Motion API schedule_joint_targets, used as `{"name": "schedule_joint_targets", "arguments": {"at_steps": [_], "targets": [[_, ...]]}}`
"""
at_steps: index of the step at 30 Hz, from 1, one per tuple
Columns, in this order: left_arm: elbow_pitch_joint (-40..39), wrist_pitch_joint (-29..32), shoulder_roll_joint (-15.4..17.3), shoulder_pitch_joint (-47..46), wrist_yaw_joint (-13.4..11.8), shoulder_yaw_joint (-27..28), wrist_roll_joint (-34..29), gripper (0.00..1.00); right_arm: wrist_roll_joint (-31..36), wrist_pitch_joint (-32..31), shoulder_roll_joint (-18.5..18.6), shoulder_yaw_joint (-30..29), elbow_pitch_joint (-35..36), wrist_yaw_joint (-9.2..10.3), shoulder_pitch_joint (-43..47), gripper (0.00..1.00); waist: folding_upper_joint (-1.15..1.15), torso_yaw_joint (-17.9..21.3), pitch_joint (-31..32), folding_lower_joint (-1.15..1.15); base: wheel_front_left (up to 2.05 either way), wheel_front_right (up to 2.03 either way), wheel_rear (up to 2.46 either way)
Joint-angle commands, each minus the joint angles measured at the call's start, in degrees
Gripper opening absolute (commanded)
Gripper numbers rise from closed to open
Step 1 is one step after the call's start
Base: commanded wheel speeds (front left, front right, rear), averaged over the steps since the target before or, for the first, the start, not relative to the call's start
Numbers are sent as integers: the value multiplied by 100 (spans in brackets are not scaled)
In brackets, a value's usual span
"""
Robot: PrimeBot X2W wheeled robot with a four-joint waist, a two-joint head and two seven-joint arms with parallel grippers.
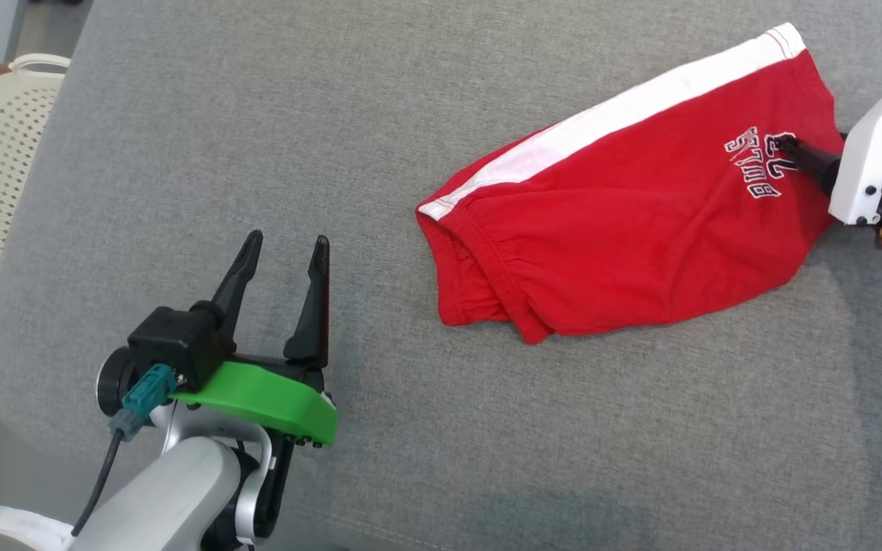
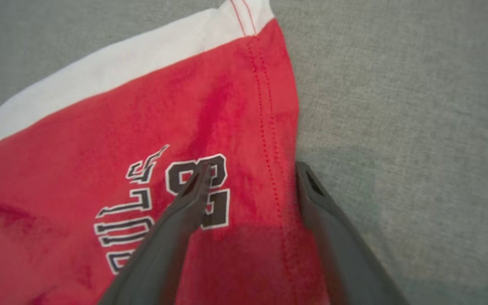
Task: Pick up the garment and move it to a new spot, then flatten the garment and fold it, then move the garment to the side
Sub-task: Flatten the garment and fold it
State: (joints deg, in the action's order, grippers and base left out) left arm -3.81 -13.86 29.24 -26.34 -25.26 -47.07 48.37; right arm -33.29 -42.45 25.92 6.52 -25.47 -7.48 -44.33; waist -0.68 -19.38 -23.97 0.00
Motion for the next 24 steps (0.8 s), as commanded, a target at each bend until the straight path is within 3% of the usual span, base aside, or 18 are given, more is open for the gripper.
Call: {"name": "schedule_joint_targets", "arguments": {"at_steps": [1,2,3,4,5,14,24], "targets": [[41,-57,-84,112,24,54,-47,100,106,-81,-14,-33,-60,-2,156,100,68,-187,8,0,0,0,0],[110,-96,-146,198,64,138,-56,100,131,-170,-80,-43,-76,-2,224,100,68,-249,4,0,0,0,0],[137,-96,-188,237,84,176,-63,100,134,-177,-119,-80,-96,-2,273,81,68,-269,7,0,0,0,0],[164,-110,-218,264,118,213,-85,100,147,-165,-139,-84,-85,-3,319,6,68,-286,14,0,0,0,0],[195,-121,-238,295,138,246,-102,100,135,-132,-154,-118,-89,-3,364,0,68,-294,31,0,0,0,0],[253,-134,-289,761,393,746,-435,100,-703,141,-577,-887,114,-2,813,0,68,32,443,0,0,0,0],[404,-132,-326,1708,1040,1467,-868,100,-1568,274,-863,-1561,1007,-2,2537,0,68,794,1199,0,0,0,0]]}}
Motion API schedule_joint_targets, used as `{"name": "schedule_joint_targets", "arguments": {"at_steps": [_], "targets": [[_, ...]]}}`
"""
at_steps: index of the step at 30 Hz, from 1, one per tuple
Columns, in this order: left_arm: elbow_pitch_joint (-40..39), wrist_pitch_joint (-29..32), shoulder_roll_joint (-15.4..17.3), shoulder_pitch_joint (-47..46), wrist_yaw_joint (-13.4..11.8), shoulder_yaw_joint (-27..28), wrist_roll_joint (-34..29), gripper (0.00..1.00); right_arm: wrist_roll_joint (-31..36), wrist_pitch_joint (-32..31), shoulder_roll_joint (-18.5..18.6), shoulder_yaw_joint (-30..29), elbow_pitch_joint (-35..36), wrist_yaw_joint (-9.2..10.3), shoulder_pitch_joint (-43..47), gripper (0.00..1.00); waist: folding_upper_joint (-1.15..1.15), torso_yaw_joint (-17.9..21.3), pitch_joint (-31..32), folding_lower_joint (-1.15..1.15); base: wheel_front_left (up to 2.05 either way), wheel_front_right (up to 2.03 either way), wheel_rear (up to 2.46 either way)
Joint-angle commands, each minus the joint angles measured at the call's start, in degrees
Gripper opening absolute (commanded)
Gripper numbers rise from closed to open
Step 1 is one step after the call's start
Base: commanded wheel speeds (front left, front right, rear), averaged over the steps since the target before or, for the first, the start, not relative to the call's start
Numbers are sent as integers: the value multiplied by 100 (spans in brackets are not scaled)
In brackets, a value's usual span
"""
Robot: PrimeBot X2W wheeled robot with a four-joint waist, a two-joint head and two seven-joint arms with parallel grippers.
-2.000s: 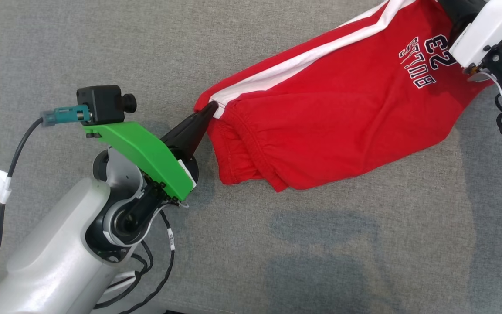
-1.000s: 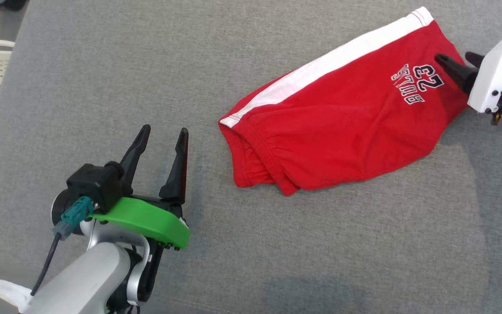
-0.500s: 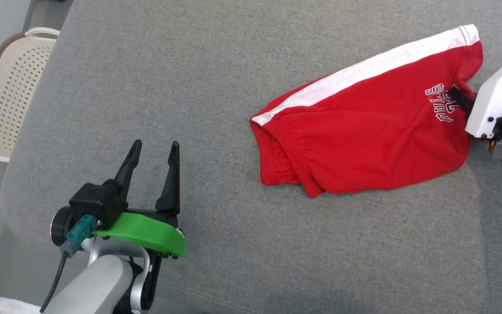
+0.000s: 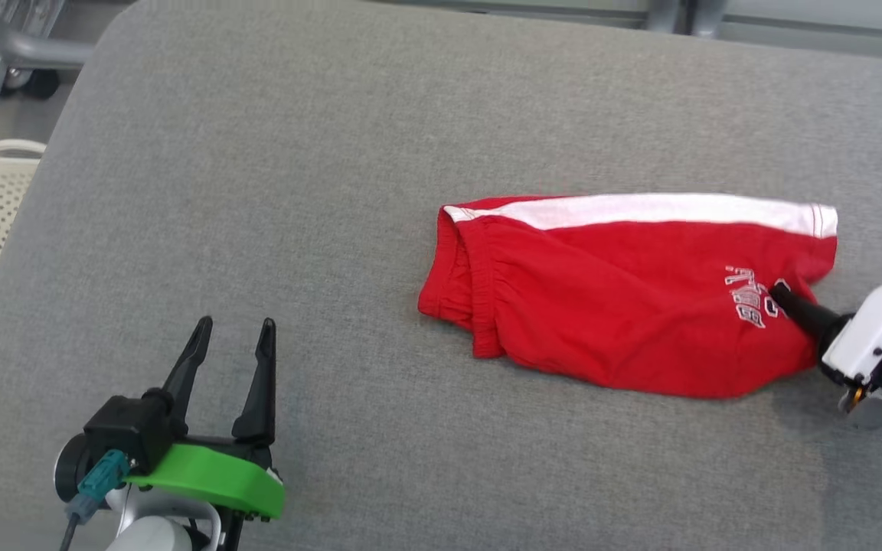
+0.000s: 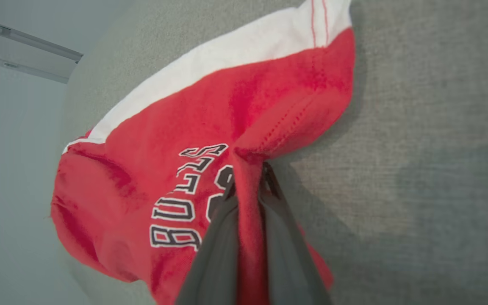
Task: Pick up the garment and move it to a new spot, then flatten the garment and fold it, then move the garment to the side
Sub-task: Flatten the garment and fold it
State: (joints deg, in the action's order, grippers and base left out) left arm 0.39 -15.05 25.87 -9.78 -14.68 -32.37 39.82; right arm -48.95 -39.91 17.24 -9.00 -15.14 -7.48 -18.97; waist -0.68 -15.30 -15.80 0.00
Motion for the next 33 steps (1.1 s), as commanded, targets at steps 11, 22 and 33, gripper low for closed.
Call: {"name": "schedule_joint_targets", "arguments": {"at_steps": [11,22,33], "targets": [[348,-13,-251,682,466,693,-242,100,-262,474,-298,-375,362,-2,1677,0,68,941,1036,0,0,0,0],[595,-13,-454,860,813,1087,-569,100,-86,998,-215,-462,134,-3,1591,0,68,1117,1138,0,0,0,0],[800,-14,-701,597,1046,985,-906,100,260,581,-342,1235,1549,-3,792,0,68,784,1061,0,0,0,0]]}}
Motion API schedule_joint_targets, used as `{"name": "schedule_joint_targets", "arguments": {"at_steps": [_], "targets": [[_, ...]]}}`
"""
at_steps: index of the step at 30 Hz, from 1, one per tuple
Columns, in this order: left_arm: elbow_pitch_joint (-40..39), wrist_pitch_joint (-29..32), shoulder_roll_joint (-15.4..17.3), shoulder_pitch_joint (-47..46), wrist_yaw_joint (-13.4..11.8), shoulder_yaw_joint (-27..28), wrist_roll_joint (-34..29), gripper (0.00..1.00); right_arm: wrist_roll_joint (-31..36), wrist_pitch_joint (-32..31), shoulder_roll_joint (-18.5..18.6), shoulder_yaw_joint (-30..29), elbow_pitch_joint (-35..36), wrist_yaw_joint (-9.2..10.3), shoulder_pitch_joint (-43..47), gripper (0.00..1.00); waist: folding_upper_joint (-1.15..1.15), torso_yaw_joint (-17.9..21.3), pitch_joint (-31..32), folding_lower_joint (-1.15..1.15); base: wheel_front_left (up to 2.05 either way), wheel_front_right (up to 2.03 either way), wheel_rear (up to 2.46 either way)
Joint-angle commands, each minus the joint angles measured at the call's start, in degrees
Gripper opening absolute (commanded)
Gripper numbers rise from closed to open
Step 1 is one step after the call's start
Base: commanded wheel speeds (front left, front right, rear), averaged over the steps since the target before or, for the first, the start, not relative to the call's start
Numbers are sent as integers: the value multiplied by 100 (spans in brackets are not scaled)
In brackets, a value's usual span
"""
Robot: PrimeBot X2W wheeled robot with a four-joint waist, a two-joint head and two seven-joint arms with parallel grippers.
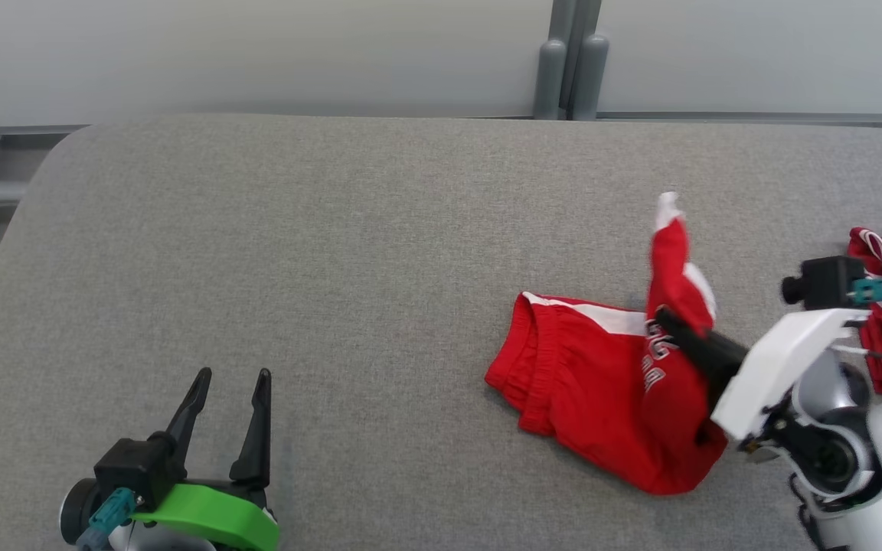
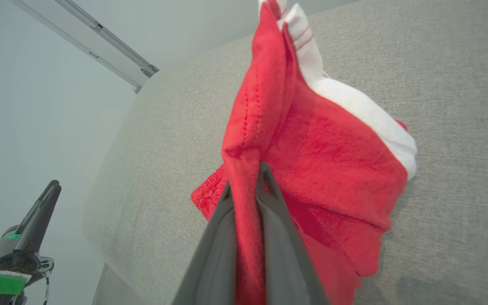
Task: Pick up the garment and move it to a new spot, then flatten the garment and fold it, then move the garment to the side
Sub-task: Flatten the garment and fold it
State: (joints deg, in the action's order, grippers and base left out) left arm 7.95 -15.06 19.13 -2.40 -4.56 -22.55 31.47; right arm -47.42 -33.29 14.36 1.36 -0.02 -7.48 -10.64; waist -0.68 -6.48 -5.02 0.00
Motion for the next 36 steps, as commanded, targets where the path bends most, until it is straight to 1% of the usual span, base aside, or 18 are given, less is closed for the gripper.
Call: {"name": "schedule_joint_targets", "arguments": {"at_steps": [1,3,5,10,13,14,15,17,18,19,20,23,26,28,30,34,35,36], "targets": [[44,-13,-28,-141,34,3,-71,100,107,-80,-54,199,36,-3,-40,0,68,-98,-16,0,0,0,0],[97,-12,-98,-165,68,4,-105,100,244,-194,-175,602,75,-2,-52,0,68,-171,-1,0,0,0,0],[144,-12,-138,-199,114,18,-132,100,424,-177,-281,838,-5,-2,-38,0,68,-234,8,0,0,0,0],[255,-12,-236,-189,186,87,-174,100,838,95,-607,938,-432,-2,-93,0,68,-321,43,0,0,0,0],[310,-12,-277,-129,240,133,-209,100,1111,297,-793,976,-829,-2,-218,0,68,-324,63,0,0,0,0],[315,-13,-287,-117,248,146,-222,100,1175,368,-839,963,-936,-2,-246,15,68,-317,66,0,0,0,0],[321,-12,-294,-109,260,156,-238,100,1213,428,-888,953,-1030,-2,-283,24,68,-309,64,0,0,0,0],[327,-12,-313,-102,275,194,-240,100,1280,549,-981,1001,-1167,-2,-370,21,68,-278,41,0,0,0,0],[333,-12,-316,-101,294,208,-258,100,1303,618,-1017,1009,-1239,-2,-405,30,68,-264,33,0,0,0,0],[339,-12,-322,-98,304,222,-265,100,1326,708,-1044,1039,-1280,-2,-443,59,68,-246,25,0,0,0,0],[350,-12,-320,-95,317,230,-276,100,1331,794,-1074,1101,-1303,-2,-488,100,68,-225,17,0,0,0,0],[347,-12,-307,-83,328,302,-296,100,1252,1068,-1115,1213,-1324,-2,-568,100,68,-143,-2,0,0,0,0],[325,-12,-291,-42,321,374,-296,100,974,1340,-1132,1237,-1128,-2,-589,100,68,-67,-12,0,0,0,0],[309,-12,-284,-39,321,415,-305,100,593,1551,-1139,1147,-916,-2,-486,100,68,-37,-17,0,0,0,0],[278,-12,-275,-20,305,458,-319,100,435,1659,-1134,985,-690,-2,-327,100,68,4,-34,0,0,0,0],[185,-12,-274,34,269,519,-338,100,675,1460,-1043,348,-354,-2,79,100,68,73,-135,0,0,0,0],[143,-12,-275,47,271,535,-347,100,801,1209,-917,31,-237,-2,309,100,68,89,-182,0,0,0,0],[128,-12,-273,48,275,544,-347,100,803,1039,-859,-66,-179,-3,408,100,68,96,-214,0,0,0,0]]}}
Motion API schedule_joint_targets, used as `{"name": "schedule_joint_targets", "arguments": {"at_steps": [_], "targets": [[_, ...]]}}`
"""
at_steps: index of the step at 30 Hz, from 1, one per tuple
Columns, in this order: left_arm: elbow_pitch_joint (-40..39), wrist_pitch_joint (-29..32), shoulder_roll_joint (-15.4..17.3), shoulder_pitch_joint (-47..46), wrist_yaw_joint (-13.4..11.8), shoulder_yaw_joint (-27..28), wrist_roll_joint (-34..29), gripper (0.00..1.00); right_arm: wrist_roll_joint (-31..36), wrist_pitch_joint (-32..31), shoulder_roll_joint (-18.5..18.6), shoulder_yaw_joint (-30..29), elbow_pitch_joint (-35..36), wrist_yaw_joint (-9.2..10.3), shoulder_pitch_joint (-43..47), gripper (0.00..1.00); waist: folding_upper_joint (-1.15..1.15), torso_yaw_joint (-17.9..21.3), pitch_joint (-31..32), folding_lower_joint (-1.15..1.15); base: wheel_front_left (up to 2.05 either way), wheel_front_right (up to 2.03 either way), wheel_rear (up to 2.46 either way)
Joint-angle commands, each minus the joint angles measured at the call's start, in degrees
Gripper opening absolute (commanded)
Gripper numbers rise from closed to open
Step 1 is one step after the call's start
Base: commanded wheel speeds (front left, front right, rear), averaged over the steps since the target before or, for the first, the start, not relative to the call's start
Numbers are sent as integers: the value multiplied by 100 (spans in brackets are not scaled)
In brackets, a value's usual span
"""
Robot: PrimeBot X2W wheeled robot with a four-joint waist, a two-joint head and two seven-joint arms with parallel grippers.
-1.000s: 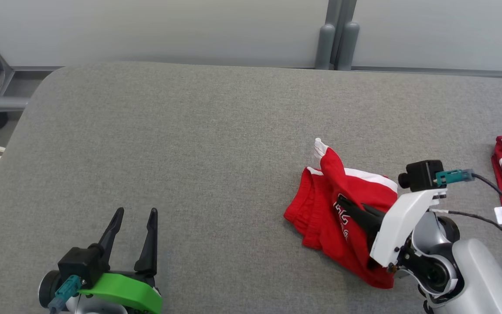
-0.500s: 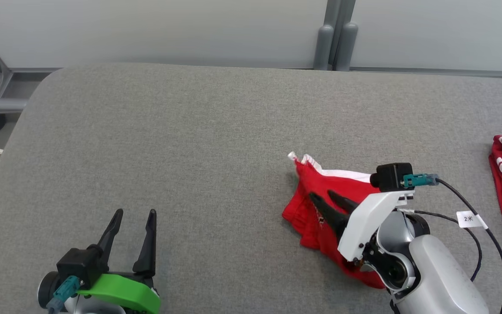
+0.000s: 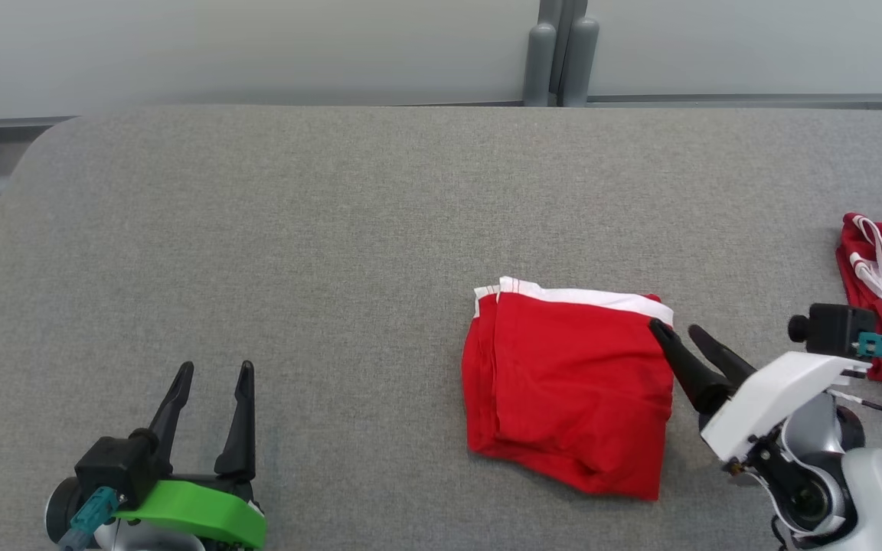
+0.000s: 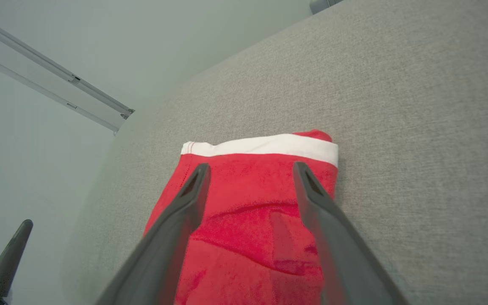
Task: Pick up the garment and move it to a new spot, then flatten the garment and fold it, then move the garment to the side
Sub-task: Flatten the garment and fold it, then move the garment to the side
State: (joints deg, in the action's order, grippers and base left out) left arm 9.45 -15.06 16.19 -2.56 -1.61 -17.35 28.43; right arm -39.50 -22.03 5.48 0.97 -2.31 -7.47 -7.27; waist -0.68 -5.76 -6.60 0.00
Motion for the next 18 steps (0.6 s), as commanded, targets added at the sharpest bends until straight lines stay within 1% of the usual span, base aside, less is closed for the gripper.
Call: {"name": "schedule_joint_targets", "arguments": {"at_steps": [1,4,5,8,11,14,17,18], "targets": [[-35,-12,23,56,-15,39,-44,100,18,-254,95,-121,105,-4,163,100,68,32,-86,0,0,0,0],[-56,-12,7,23,-1,73,-54,100,-46,-741,270,-348,221,-4,387,100,68,44,-154,0,0,0,0],[-60,-12,-6,9,7,82,-57,100,-114,-868,271,-420,235,-3,421,100,68,46,-176,0,0,0,0],[-23,-12,-18,-22,40,64,-58,100,-101,-1035,274,-541,218,-4,419,100,68,34,-207,0,0,0,0],[0,-12,-42,-99,54,75,-75,100,-76,-1289,264,-480,137,-3,318,100,68,-2,-244,0,0,0,0],[21,-12,-53,-144,87,99,-96,100,-49,-1469,186,-397,-95,-3,148,100,68,-49,-261,0,0,0,0],[55,-12,-95,-202,111,72,-113,100,31,-1483,95,-233,-409,-4,-51,100,68,-142,-254,0,0,0,0],[73,-12,-109,-210,127,55,-130,100,81,-1437,70,-156,-503,-3,-113,91,68,-177,-248,0,0,0,0]]}}
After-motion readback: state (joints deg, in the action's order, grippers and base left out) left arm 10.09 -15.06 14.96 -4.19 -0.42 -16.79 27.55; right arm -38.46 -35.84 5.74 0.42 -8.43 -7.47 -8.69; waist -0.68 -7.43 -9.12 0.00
